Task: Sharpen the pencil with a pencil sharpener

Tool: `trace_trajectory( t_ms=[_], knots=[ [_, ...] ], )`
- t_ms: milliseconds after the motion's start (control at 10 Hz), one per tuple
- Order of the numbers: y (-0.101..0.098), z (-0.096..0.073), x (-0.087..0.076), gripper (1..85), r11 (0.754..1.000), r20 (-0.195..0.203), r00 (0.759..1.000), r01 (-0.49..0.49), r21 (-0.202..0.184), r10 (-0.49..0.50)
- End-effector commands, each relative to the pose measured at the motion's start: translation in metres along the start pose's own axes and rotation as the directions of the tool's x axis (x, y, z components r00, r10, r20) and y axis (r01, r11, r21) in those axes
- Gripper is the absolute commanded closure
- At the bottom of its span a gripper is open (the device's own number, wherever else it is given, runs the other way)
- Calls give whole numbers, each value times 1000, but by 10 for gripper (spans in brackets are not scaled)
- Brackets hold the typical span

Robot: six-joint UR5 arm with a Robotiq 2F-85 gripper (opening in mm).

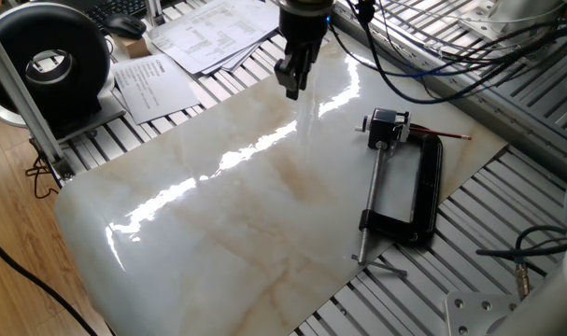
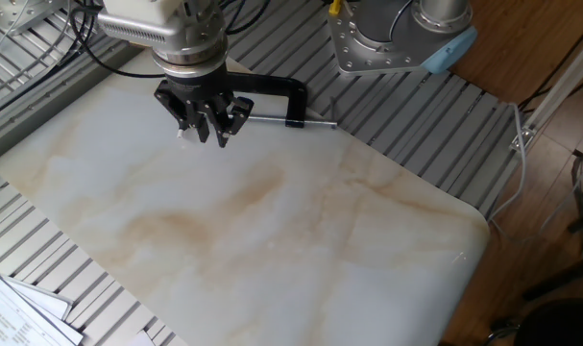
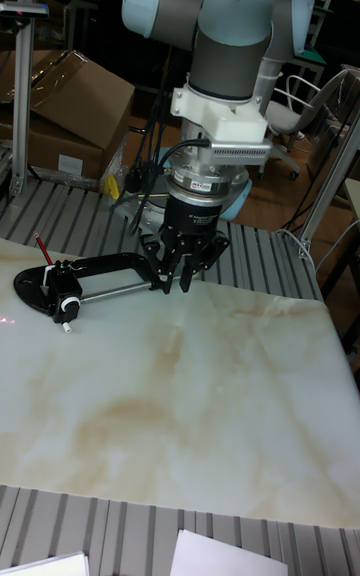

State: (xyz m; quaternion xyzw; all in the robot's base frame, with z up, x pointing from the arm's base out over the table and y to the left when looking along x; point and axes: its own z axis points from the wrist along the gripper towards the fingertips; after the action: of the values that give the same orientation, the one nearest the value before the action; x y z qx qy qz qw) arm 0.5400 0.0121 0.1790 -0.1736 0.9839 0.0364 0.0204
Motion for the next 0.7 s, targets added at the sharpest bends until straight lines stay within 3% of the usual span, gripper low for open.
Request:
trace_trajectory(
  t_ms=[0, 100, 300, 400, 500, 600],
  knots=[
    [-8, 15, -7, 533, 1000, 47, 999, 8, 10, -8],
    [-18, 19, -7, 533, 999, 42, 999, 30, 43, -32],
    [9, 19, 0, 530, 998, 17, 1000, -22, -64, 23],
    [3, 20, 2, 530, 999, 12, 1000, -13, -39, 13],
    [11, 20, -1, 523, 998, 26, 999, -19, -67, 21],
    [8, 20, 1, 523, 999, 24, 1000, -1, -51, 2]
  ],
)
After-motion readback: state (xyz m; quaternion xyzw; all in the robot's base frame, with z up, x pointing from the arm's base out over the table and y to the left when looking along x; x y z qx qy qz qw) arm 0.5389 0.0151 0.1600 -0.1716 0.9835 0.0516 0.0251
